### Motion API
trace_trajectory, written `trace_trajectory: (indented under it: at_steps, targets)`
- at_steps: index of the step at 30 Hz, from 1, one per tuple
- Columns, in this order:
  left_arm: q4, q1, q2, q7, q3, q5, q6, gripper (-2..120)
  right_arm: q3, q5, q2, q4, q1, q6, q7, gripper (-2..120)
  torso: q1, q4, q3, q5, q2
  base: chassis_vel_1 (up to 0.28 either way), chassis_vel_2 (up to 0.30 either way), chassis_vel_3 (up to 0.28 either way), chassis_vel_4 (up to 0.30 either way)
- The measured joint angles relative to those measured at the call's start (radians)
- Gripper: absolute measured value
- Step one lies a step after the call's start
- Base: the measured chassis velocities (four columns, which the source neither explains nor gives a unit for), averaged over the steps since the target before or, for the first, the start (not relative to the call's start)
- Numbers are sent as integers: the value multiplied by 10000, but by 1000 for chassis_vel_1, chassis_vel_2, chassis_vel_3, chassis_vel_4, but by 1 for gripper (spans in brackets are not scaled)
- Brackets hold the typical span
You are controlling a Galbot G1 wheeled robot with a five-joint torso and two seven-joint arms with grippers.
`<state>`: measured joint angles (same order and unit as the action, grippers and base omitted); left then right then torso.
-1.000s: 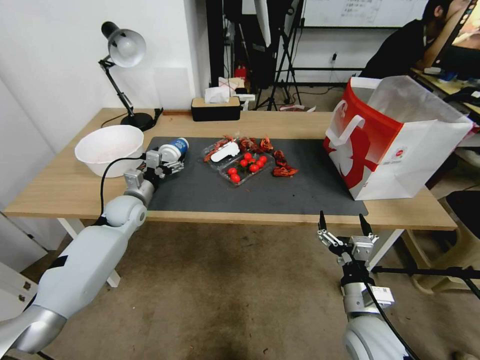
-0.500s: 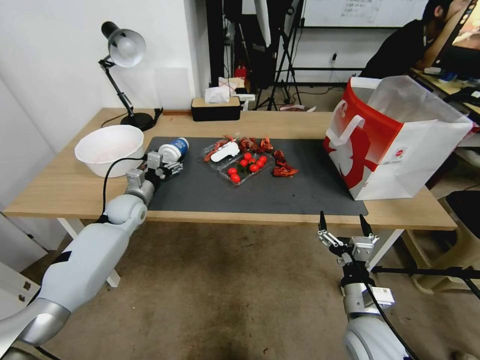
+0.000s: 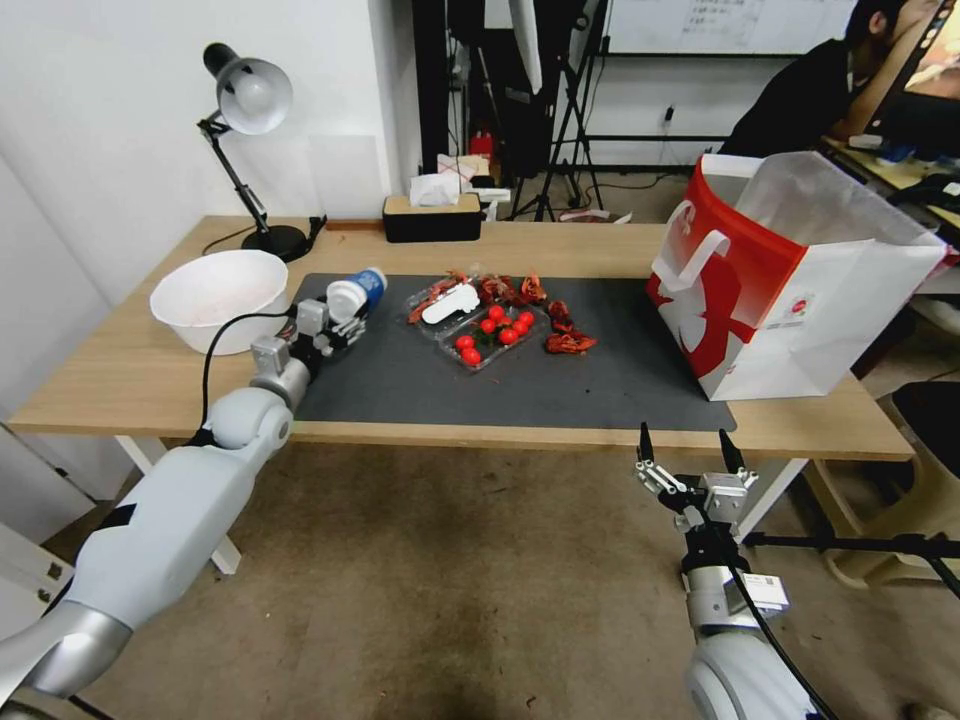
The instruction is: Pick up the trash from the table and place it into the takeout bag.
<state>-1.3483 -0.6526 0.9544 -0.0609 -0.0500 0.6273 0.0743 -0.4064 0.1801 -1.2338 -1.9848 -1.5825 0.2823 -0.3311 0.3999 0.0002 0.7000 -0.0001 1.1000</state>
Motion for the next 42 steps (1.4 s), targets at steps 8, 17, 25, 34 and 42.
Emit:
trace_trajectory:
  at_steps: [8,17,25,34,42]
  targets:
    - [-192,128,-35,-75,121,96,34,64,0,0,0,0,3,1,1,100,0,-4,-1,3,0,0,0,0,0]
    - [-925,1650,-153,-268,1661,660,38,64,-26,-7,-7,-15,-42,14,0,100,0,-9,-1,6,1,0,0,0,0]
    - [-1045,3319,42,-266,3160,1088,-35,64,-145,-12,-29,-78,-103,29,1,100,1,-1,-1,8,1,0,0,0,0]
    - [-373,6004,1702,-128,5331,1913,-345,64,-228,-35,-95,-121,-222,51,6,100,1,0,0,6,0,0,0,0,0]
    - [542,7640,3426,-81,6494,2472,-477,64,-202,-92,-144,-165,-200,36,14,100,1,-3,0,3,0,0,0,0,0]
